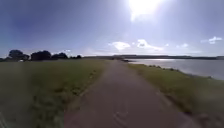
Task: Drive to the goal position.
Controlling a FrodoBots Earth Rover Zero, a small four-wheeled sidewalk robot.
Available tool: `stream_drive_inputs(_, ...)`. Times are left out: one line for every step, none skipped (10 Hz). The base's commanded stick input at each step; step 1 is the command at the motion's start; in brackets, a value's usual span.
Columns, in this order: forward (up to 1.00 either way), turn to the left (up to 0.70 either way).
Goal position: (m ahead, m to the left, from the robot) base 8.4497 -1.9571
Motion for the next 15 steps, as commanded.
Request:
stream_drive_inputs(0.7, 0.05)
stream_drive_inputs(0.7, 0.05)
stream_drive_inputs(0.7, 0.05)
stream_drive_inputs(0.7, 0.05)
stream_drive_inputs(0.7, 0.05)
stream_drive_inputs(0.7, 0.05)
stream_drive_inputs(0.7, 0.05)
stream_drive_inputs(0.7, 0.05)
stream_drive_inputs(0.7, 0.05)
stream_drive_inputs(0.7, 0.05)
stream_drive_inputs(0.7, 0.05)
stream_drive_inputs(0.7, 0.05)
stream_drive_inputs(0.7, 0.05)
stream_drive_inputs(0.7, 0.05)
stream_drive_inputs(0.7, 0.05)
